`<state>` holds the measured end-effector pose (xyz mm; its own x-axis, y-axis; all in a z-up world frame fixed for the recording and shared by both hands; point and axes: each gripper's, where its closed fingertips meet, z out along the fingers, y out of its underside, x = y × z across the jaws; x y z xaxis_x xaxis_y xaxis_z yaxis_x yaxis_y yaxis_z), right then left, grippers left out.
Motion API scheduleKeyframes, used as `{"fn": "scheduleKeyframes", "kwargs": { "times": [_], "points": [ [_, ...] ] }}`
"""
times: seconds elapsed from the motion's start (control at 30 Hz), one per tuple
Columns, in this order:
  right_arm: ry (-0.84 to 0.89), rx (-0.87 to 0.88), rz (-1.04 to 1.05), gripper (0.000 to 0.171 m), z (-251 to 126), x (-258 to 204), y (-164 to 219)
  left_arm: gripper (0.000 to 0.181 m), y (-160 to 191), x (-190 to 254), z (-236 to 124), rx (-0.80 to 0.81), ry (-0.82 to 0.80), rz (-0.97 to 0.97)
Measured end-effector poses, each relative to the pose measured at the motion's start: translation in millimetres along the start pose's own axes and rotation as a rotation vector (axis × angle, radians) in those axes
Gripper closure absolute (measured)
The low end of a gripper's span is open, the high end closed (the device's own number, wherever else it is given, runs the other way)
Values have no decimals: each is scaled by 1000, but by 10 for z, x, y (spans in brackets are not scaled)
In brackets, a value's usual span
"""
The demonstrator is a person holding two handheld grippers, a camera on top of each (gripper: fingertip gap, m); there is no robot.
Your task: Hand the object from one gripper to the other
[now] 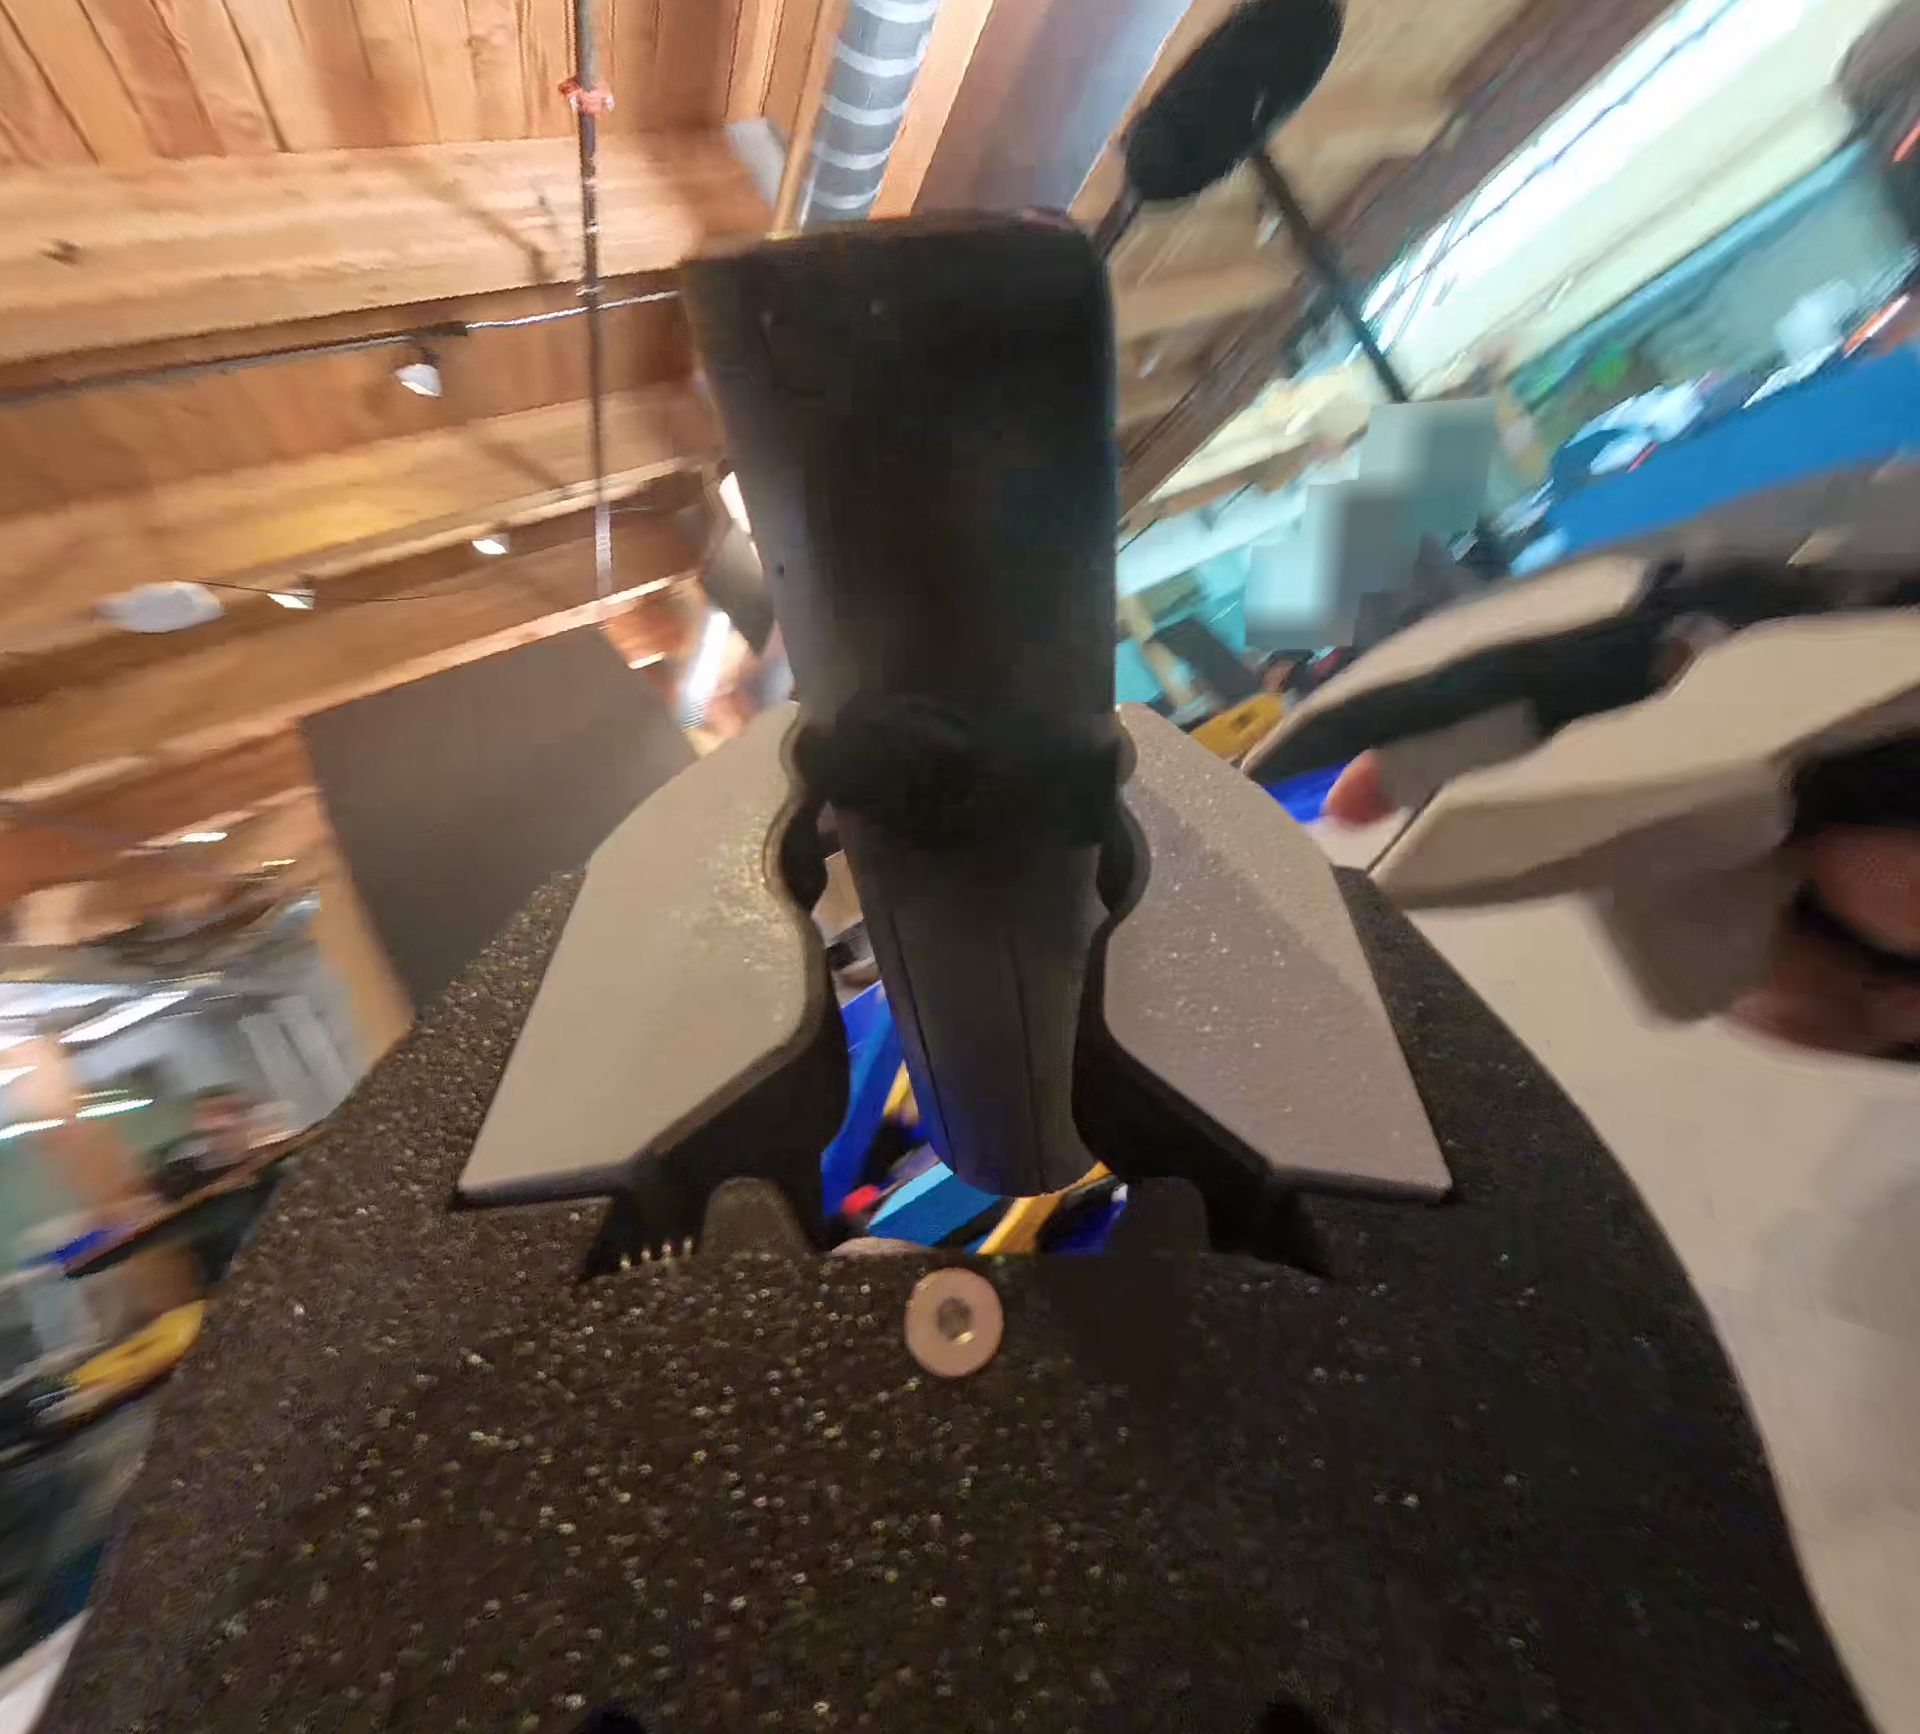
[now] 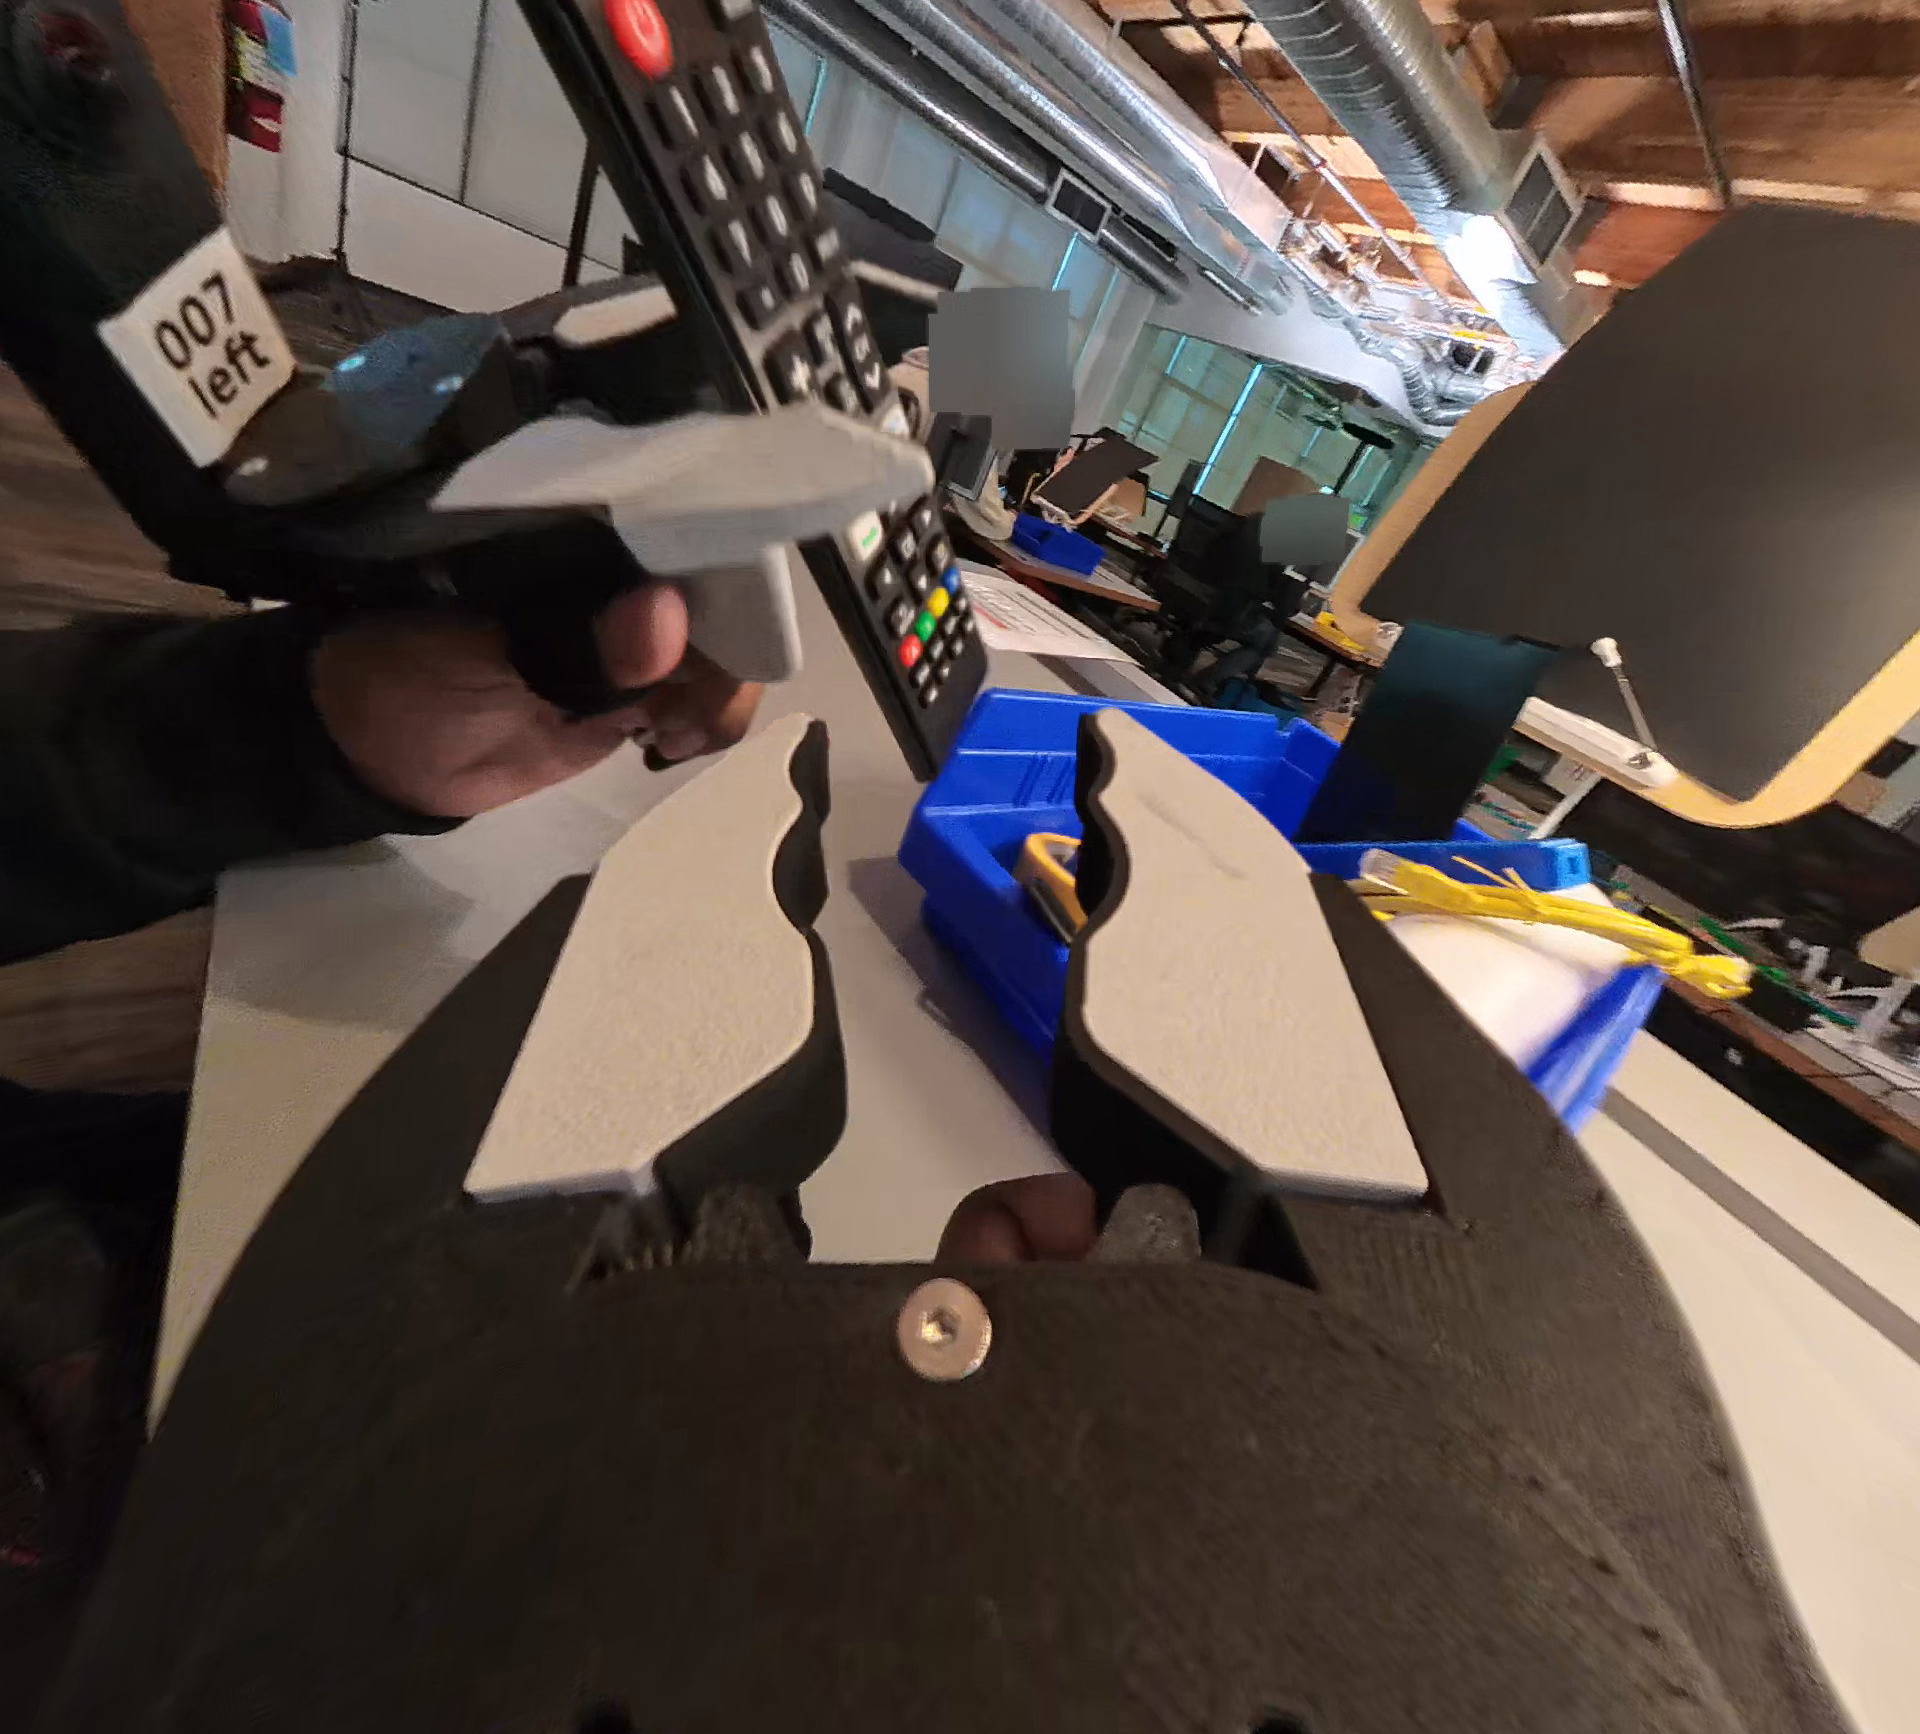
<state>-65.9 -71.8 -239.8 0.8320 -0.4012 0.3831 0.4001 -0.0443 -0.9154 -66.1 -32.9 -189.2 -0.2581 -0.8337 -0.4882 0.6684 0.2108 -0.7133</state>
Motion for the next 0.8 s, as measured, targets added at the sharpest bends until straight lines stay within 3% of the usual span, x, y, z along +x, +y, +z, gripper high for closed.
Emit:
{"fn": "scheduleKeyframes", "kwargs": {
  "times": [0.2, 0.33, 0.37, 0.47, 0.63, 0.8],
  "points": [
    [-37, 167, -9, 118, -110, -189, -425, 129, 208, 185, 73, -140, -38, 338],
    [-15, 113, -42, 109, 29, -301, -343, 130, 197, 352, 80, -127, 12, 410],
    [-2, 102, -30, 112, 63, -300, -307, 129, 200, 414, 80, -123, 37, 431],
    [50, 93, 9, 141, 104, -237, -248, 129, 225, 554, 79, -123, 86, 488],
    [-52, 152, 59, 146, 15, -217, -285, 127, 223, 594, 78, -101, 148, 368],
    [-60, 221, -132, 147, -253, -94, -343, 118, 166, 677, 44, -69, 284, 132]
  ]
}}
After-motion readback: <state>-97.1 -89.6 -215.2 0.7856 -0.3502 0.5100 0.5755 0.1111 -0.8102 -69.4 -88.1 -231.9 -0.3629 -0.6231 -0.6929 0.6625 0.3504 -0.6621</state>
